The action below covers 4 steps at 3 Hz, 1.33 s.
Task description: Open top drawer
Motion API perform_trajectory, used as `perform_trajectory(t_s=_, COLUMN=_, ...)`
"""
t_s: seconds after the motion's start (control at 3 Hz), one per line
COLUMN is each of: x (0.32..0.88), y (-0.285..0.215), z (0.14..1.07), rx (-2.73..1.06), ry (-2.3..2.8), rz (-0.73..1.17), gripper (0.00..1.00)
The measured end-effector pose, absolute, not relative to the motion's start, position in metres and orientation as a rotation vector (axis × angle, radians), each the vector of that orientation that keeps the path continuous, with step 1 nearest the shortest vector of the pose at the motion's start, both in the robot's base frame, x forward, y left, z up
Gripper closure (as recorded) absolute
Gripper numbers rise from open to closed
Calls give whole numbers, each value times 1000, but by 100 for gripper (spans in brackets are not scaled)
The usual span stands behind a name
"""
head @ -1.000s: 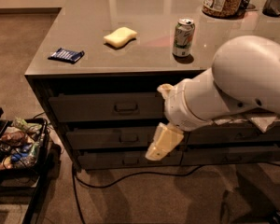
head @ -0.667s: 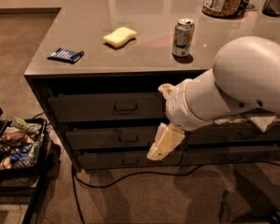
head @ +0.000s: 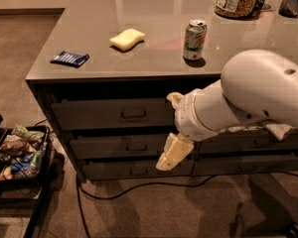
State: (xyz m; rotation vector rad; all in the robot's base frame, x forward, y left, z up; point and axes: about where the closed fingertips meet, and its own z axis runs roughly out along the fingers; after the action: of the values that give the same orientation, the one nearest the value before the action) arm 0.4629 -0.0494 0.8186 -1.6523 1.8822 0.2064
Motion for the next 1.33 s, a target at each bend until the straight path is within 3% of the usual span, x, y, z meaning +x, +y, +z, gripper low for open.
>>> perform_trajectory(t_s=1.33, x=502, y=-74, z=762, rx=-1634, ry=1840, rz=68, gripper=0)
